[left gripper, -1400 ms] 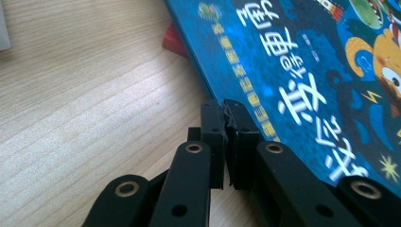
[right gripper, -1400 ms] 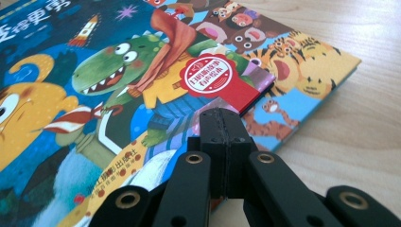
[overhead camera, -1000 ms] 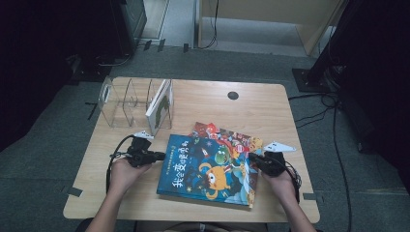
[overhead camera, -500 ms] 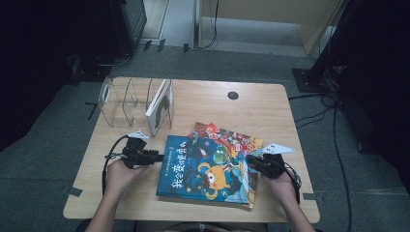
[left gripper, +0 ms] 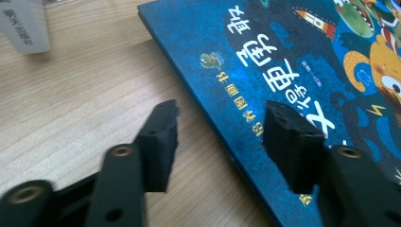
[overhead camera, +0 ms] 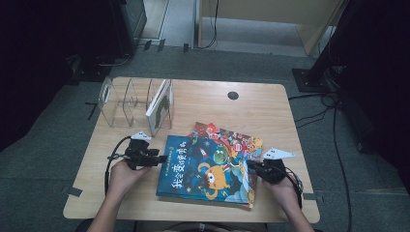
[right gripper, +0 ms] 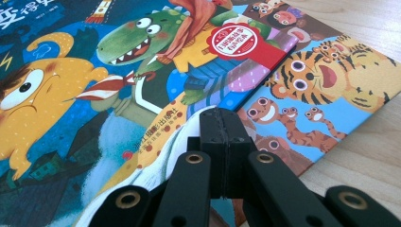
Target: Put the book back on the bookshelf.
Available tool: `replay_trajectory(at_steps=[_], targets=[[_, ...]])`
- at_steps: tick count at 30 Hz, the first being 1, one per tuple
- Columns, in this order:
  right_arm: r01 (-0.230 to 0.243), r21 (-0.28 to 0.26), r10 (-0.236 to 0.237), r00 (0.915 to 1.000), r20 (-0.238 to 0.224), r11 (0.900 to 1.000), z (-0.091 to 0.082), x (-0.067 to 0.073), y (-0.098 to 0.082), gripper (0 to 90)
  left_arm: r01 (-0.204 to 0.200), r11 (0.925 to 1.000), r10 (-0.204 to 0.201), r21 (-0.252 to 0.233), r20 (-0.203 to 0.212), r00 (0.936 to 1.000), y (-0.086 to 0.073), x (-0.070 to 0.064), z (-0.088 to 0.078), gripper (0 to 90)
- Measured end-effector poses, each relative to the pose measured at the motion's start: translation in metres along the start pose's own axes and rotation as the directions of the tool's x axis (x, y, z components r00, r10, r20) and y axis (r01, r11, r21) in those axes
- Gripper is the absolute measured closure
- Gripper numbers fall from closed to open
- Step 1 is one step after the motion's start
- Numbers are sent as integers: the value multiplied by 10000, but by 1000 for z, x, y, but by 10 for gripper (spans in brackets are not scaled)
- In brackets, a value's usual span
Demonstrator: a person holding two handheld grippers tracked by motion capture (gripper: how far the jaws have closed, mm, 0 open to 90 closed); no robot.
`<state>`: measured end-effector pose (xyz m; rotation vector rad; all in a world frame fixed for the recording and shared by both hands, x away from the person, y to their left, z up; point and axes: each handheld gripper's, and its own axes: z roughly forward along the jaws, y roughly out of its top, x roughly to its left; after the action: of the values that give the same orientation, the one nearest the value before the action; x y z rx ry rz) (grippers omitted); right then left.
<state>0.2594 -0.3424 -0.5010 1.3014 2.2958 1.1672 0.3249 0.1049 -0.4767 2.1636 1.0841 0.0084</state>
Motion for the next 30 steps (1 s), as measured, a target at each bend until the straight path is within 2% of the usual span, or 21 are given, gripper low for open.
replay_trajectory(at_steps=[2, 5, 9, 10, 14, 20, 25, 27, 30], targets=[[38, -31, -38, 10000, -1, 10000, 0, 0, 0, 899, -137, 9997, 136, 190, 22, 9999, 0, -2, 3, 398], [26, -38, -27, 10000, -37, 10000, 0, 0, -1, 899, 13, 9995, -26, 330, 376, 9993, 1, -3, 5, 324], [40, -35, -40, 10000, -58, 10000, -1, 0, -2, 900, 13, 9993, -29, 366, 445, 9990, 1, -6, 7, 265], [62, -52, -63, 10000, -62, 10000, -1, 0, -2, 900, -9, 9991, -14, 425, 549, 9985, 1, -6, 8, 259], [82, -35, -83, 9999, -98, 10000, -1, 0, -2, 900, 146, 9981, -174, 606, 450, 9988, -1, -6, 13, 240], [82, -38, -83, 9999, -104, 10000, -1, 0, -2, 900, 37, 9976, -51, 684, 203, 9998, -3, -7, 17, 223], [148, -72, -149, 9998, -93, 9999, -1, 1, -2, 900, 267, 9975, -293, 660, 398, 9988, -3, -6, 20, 221], [154, -57, -155, 9998, -106, 9999, -1, 1, -3, 900, 523, 9962, -572, 693, 706, 9959, -4, -2, 21, 237], [160, -74, -161, 9998, -115, 9998, -1, 1, -3, 900, 658, 9955, -715, 679, 852, 9938, -5, 0, 22, 226]])
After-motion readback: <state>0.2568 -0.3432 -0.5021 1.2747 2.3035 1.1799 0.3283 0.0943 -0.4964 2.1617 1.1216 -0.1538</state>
